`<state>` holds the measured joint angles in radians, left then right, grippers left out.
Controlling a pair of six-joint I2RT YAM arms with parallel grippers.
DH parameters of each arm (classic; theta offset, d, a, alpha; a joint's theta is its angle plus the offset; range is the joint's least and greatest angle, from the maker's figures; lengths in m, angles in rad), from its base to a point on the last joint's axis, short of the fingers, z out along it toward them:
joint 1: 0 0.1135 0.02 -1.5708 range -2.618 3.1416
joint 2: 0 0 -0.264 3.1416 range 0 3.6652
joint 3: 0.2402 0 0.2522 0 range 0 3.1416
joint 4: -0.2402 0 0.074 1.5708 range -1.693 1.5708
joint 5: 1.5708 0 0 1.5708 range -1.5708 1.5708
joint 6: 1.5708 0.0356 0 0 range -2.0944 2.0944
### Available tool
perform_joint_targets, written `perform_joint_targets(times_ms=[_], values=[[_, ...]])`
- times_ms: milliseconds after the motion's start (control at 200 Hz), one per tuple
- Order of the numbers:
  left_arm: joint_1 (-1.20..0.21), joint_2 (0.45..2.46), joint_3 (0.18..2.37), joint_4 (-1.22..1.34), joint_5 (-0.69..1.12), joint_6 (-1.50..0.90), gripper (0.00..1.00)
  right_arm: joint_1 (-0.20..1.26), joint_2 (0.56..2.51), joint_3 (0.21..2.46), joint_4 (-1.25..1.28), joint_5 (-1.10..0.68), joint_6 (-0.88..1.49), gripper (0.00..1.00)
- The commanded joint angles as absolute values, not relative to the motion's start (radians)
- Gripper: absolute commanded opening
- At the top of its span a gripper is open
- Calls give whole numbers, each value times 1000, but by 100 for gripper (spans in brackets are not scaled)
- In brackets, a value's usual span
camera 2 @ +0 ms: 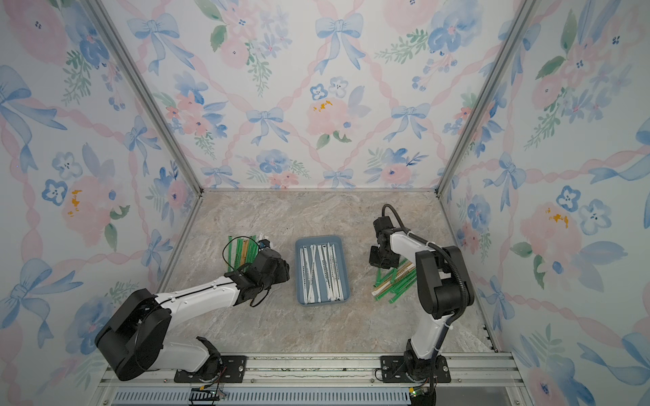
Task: Put the straws into the storage box
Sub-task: Pick up the straw from the center of the board.
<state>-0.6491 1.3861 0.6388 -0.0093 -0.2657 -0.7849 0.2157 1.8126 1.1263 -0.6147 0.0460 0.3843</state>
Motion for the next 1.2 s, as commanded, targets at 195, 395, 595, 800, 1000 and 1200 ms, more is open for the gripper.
perform_joint_targets(times_ms=[195, 395, 595, 800, 1000, 1200], values=[[-620, 1335, 605, -33, -290, -758, 63, 254, 1859, 1150, -659, 51, 357, 11], [-573, 1302, 600, -41, -291, -730, 63, 276, 1801, 1165, -665, 34, 370, 4], [-503, 1310, 624, -52, -264, -674, 64, 307, 1710, 1204, -670, -38, 412, 3], [-451, 1386, 655, -64, -241, -632, 62, 378, 1620, 1188, -581, -174, 519, 2], [-406, 1443, 662, -63, -212, -611, 58, 507, 1634, 1154, -474, -298, 601, 4], [-380, 1477, 674, -63, -199, -586, 54, 587, 1707, 1126, -433, -309, 663, 4]])
